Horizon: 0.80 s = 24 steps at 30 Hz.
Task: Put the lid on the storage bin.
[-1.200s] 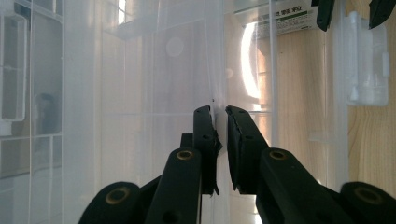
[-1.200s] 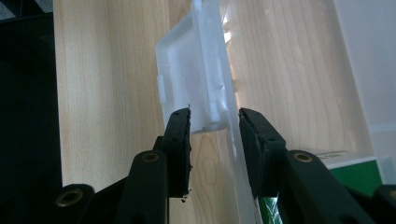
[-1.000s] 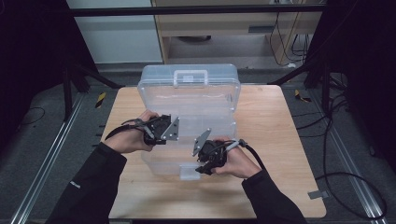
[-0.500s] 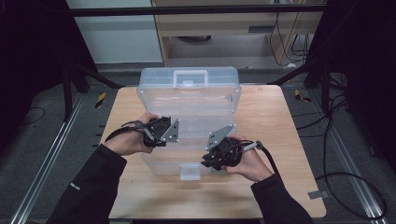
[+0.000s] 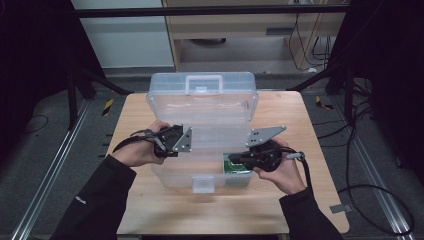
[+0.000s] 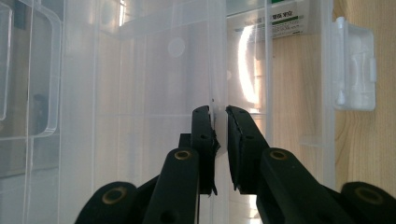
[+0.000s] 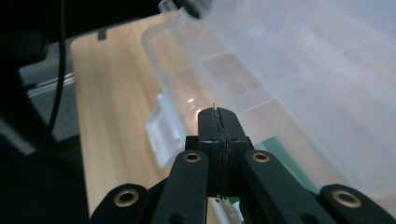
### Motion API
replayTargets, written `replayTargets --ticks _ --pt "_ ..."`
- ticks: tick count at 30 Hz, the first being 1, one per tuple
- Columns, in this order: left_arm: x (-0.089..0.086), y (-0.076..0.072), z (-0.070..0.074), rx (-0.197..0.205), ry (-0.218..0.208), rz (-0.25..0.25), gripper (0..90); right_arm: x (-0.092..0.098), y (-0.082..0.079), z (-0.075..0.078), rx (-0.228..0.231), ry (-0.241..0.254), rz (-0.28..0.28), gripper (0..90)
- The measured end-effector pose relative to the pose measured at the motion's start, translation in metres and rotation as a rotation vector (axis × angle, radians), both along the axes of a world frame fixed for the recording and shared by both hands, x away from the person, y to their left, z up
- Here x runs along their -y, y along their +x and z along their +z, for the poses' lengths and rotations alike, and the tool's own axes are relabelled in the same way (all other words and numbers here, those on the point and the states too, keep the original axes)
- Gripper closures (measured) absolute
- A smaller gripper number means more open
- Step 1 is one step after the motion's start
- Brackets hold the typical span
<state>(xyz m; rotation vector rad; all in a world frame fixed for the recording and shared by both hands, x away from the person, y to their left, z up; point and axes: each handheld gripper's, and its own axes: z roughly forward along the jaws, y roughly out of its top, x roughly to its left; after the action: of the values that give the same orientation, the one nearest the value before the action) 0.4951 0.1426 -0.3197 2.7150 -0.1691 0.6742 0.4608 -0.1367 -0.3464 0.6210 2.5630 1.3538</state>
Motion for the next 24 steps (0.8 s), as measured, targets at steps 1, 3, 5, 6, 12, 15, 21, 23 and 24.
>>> replayTargets --ticks 1,3,5,6,12,15,21,23,24 --pt "0.0 0.0 0.0 -0.001 0.0 0.0 81.0 0.003 0.001 0.001 -0.007 0.012 -0.008 90.0" --pt "0.0 0.0 0.0 -0.002 0.0 0.001 81.0 0.008 0.002 0.004 -0.002 0.041 -0.028 90.0" --pt "0.0 0.0 0.0 -0.003 -0.001 0.003 81.0 0.012 0.003 0.007 0.001 0.062 -0.044 90.0" --pt "0.0 0.0 0.0 -0.003 -0.001 0.003 81.0 0.014 0.003 0.008 0.004 0.077 -0.052 90.0" --pt "0.0 0.0 0.0 -0.004 -0.003 0.006 80.9 0.024 0.01 0.017 0.02 0.156 -0.121 90.0" --pt "0.0 0.0 0.0 -0.004 -0.004 0.006 80.9 0.029 0.017 0.02 0.024 0.179 -0.17 90.0" --pt "0.0 0.0 0.0 -0.007 -0.007 0.009 80.9 0.036 0.032 0.022 0.026 0.21 -0.247 90.0" --pt "0.0 0.0 -0.001 -0.007 -0.012 0.009 80.9 0.038 0.036 0.022 0.023 0.222 -0.266 90.0" --pt "-0.001 0.0 -0.001 -0.008 -0.016 0.009 80.8 0.039 0.038 0.022 0.021 0.223 -0.273 90.0"
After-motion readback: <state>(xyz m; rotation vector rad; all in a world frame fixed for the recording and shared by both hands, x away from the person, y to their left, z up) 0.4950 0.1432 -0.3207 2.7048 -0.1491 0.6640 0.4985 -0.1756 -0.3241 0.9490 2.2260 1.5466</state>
